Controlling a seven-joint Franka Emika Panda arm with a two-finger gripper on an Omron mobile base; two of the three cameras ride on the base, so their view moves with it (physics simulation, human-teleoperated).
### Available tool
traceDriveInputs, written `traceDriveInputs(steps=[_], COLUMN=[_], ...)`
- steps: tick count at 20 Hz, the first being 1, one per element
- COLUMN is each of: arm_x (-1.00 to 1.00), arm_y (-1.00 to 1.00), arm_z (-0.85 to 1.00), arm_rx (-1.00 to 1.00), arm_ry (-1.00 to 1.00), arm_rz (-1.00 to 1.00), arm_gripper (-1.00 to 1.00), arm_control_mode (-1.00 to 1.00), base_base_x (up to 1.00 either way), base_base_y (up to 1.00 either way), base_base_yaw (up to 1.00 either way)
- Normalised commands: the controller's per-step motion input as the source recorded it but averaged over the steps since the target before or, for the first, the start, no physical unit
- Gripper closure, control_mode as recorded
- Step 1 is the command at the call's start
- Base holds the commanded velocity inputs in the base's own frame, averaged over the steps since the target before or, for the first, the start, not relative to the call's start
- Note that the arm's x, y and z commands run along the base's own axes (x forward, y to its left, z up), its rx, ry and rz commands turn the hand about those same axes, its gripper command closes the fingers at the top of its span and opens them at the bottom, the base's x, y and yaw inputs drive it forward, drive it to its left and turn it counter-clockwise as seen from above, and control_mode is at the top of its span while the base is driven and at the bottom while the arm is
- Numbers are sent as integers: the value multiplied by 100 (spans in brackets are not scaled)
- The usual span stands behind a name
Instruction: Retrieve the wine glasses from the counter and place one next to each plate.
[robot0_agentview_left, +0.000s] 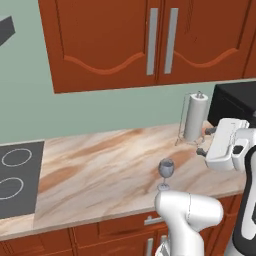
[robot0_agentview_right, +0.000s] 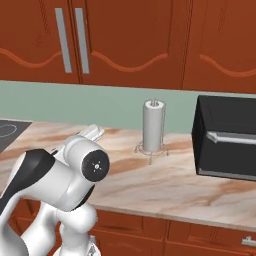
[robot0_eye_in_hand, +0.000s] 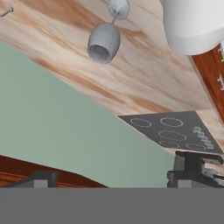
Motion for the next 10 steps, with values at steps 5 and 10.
traceDriveInputs(steps=[5, 10], arm_x=[0, 0], arm_y=[0, 0], arm_z=[0, 0], arm_rx=[0, 0], arm_ry=[0, 0], arm_rz=[0, 0], arm_gripper=[-100, -100], arm_control_mode=[100, 100], base_base_x=[-8, -14], base_base_y=[-11, -18], base_base_yaw=[28, 0])
